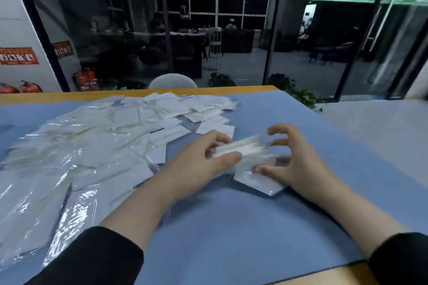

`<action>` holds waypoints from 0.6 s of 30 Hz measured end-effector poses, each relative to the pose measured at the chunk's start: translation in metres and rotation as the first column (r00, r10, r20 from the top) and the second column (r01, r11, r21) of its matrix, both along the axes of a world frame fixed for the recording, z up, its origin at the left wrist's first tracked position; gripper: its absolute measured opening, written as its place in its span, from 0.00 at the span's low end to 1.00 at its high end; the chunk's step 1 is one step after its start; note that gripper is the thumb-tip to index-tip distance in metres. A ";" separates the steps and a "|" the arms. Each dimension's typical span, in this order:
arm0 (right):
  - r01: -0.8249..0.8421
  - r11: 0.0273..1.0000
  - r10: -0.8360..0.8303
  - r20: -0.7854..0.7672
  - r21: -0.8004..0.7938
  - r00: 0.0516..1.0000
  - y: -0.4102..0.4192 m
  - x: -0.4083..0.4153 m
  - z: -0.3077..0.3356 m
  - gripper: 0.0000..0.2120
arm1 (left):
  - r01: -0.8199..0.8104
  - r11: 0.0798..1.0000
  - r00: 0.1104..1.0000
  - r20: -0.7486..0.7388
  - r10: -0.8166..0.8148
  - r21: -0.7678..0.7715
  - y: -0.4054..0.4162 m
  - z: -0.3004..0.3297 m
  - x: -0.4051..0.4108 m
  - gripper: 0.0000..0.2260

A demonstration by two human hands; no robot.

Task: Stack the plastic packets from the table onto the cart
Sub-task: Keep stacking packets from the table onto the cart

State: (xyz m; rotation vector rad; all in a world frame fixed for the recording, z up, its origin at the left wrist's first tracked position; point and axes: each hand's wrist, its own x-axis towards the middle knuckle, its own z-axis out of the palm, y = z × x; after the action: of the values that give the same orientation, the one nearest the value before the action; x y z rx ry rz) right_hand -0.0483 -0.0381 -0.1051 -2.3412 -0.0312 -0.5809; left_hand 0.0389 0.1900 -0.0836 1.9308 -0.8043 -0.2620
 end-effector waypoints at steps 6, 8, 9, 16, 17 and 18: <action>0.031 1.000 -0.031 0.007 -0.003 0.999 0.006 0.002 -0.002 0.36 | -0.037 0.996 0.988 0.155 0.025 0.080 -0.005 -0.009 -0.001 0.13; 0.011 1.000 -0.011 -0.024 0.004 1.000 0.002 0.000 -0.004 0.37 | -0.084 0.995 0.983 0.170 0.074 0.052 -0.001 -0.009 0.005 0.10; 0.000 1.000 0.001 -0.046 0.018 0.999 -0.002 -0.001 -0.005 0.37 | -0.105 0.994 0.979 0.177 0.096 0.039 0.001 -0.010 0.007 0.09; -0.001 1.000 0.000 -0.048 -0.018 0.999 -0.016 -0.001 -0.009 0.27 | -0.113 0.994 0.991 0.068 0.113 0.005 0.005 -0.011 0.015 0.11; 0.009 1.000 -0.009 -0.017 -0.003 1.000 -0.014 0.001 -0.009 0.27 | -0.089 0.996 0.994 0.071 0.088 0.013 0.003 -0.011 0.013 0.12; 0.015 1.000 -0.015 0.018 0.009 1.000 -0.012 0.003 -0.010 0.27 | -0.068 0.998 0.996 0.064 0.067 0.005 0.001 -0.011 0.009 0.12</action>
State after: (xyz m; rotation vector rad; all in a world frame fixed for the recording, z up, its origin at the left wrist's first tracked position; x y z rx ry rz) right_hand -0.0450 -0.0504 -0.1149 -2.3299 -0.0196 -0.6080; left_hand 0.0483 0.1905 -0.0947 1.9780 -0.7794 -0.1630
